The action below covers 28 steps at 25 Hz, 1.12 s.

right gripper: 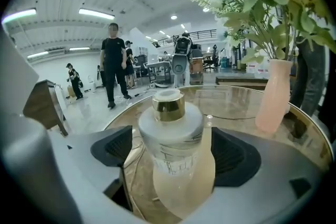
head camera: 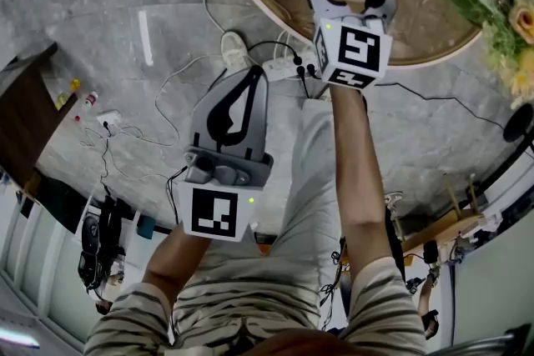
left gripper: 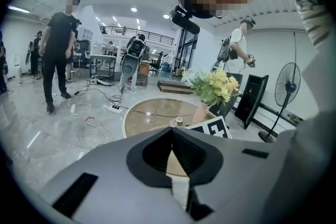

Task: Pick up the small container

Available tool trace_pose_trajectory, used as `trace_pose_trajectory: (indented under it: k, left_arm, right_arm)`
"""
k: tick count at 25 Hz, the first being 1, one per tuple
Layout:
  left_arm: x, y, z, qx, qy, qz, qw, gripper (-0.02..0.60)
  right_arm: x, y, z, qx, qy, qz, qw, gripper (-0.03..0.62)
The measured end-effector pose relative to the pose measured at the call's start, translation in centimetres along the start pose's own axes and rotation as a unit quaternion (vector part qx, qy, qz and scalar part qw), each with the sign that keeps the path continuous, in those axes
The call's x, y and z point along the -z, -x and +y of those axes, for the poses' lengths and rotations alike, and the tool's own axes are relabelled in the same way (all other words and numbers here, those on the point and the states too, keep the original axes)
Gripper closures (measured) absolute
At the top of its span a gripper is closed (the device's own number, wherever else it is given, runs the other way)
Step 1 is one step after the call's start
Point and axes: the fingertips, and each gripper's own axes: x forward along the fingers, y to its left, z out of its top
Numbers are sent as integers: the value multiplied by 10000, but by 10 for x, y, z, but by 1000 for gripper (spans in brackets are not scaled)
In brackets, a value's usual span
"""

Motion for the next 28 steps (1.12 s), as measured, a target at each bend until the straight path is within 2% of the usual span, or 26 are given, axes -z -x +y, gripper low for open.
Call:
trace_pose_trajectory:
  k: [7, 12, 14, 15, 21, 28]
  left_arm:
    - [15, 4, 9, -104, 134, 180, 9997, 583]
    - [12, 4, 10, -188, 237, 142, 9994, 583]
    - [11, 5, 10, -180, 214, 131, 9995, 583]
    - [11, 5, 11, -183, 205, 125, 9995, 583]
    - [10, 11, 17, -244, 157, 92, 9995, 583]
    - [-2, 13, 15, -159, 26, -32, 9999, 583]
  right_arm:
    - [2, -12, -5, 405, 105, 159, 9990, 144]
    - [2, -14, -11, 596, 103, 329, 9976, 185]
    - [1, -15, -11, 598, 166, 363, 9974, 214]
    - [1, -16, -10, 586, 210, 379, 9973, 264]
    - [2, -12, -9, 398, 269, 376, 9981, 258]
    - [-17, 6, -8, 310, 231, 225, 9990, 256]
